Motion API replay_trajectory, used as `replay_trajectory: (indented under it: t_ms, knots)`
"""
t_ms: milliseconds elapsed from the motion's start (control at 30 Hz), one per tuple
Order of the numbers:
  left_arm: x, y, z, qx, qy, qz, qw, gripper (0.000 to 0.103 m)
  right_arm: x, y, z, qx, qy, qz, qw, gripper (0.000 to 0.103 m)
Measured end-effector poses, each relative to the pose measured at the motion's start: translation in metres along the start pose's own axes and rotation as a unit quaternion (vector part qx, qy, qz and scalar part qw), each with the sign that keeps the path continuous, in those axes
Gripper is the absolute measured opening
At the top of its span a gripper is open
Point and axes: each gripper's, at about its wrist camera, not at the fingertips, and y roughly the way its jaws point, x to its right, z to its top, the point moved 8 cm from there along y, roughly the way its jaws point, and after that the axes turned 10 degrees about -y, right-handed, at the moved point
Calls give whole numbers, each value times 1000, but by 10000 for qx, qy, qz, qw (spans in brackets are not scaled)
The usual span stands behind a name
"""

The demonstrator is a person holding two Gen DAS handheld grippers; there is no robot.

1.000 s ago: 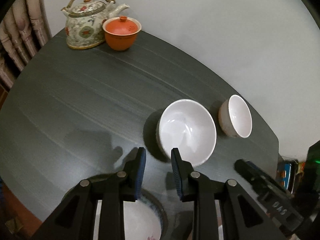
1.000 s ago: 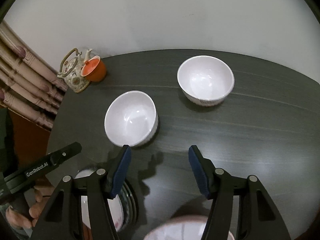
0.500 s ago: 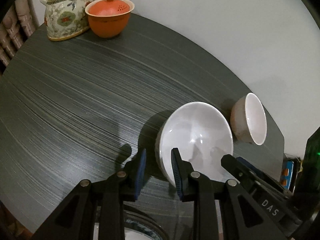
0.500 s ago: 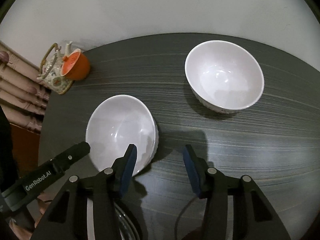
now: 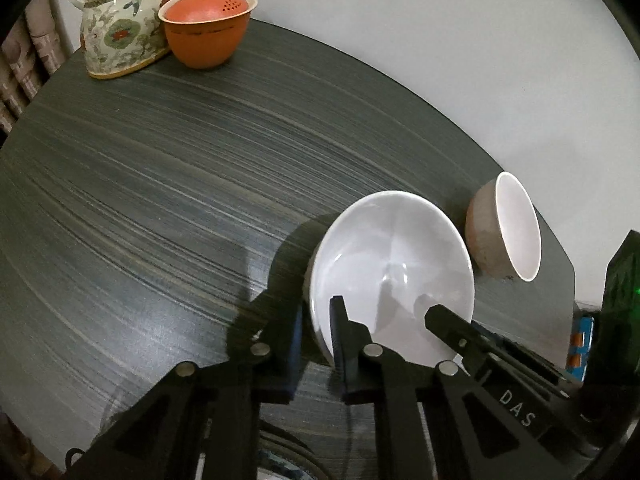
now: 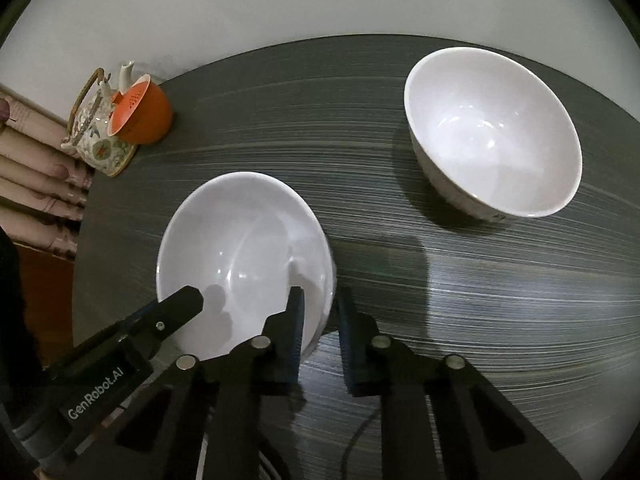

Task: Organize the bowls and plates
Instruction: 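Lift the white bowl with the right gripper and carry it over the pink-rimmed bowl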

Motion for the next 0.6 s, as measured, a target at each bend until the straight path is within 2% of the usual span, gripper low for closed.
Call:
replay_trajectory:
  t_ms: [233,600]
  knots:
    - [5,-27,-14,150,126,-50,9998,13,0,-9,-10,-2,54,47,10000,13]
    - [22,-94,-53,485,329,-266,9979,13,-5,-74,-34,389,133,145,9990,13]
